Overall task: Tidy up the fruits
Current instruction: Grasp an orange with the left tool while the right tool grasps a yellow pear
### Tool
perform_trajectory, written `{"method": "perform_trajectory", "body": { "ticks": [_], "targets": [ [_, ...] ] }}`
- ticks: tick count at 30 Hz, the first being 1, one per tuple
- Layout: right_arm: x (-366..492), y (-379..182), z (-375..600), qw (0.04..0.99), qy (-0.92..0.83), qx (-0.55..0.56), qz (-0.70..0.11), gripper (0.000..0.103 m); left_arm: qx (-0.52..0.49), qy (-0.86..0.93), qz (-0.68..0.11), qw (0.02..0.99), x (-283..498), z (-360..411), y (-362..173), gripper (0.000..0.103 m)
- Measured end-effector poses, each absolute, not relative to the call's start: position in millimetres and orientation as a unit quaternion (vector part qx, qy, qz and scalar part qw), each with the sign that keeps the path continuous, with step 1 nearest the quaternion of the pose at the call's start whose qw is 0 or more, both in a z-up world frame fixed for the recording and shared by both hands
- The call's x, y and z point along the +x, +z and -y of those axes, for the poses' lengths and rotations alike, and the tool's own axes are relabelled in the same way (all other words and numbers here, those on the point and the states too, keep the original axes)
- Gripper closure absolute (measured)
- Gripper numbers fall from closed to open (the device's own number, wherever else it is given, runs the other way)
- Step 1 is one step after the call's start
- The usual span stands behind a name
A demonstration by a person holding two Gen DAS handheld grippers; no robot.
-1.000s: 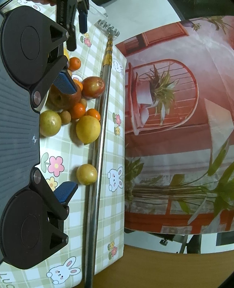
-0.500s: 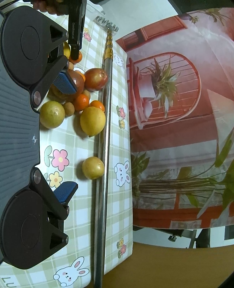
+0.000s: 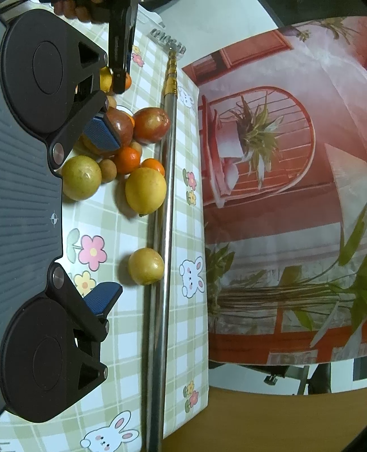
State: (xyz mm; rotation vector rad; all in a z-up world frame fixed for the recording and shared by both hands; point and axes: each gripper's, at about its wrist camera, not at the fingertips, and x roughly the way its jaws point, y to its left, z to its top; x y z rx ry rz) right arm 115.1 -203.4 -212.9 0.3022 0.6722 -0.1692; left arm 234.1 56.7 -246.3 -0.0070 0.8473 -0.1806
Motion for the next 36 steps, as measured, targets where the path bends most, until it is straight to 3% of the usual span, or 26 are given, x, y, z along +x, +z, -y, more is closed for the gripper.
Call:
{"method": "perform_trajectory", "body": {
  "ticks": [14,26,31,36],
  "targets": [
    [149.5,-255.3,245.5,0.948,-0.107,0.102,-0.281,0.039,-0.025,-0.103,-0.363,0.926,194.1,-53.1,-212.5,0.065],
    [178.3,-282.2,277.2,0.929,-0.106,0.198,-0.294,0.041,-0.016,-0.138,-0.357,0.924,172.7,-40.5,-211.0,0.065],
    [181.6,-291.6,282.3,0.920,-0.102,0.225,-0.304,0.059,-0.010,-0.145,-0.357,0.923,170.4,-38.1,-211.0,0.065],
    [174.3,-289.7,283.1,0.916,-0.100,0.241,-0.305,0.059,-0.005,-0.152,-0.359,0.921,167.6,-36.8,-210.2,0.065]
  ]
}}
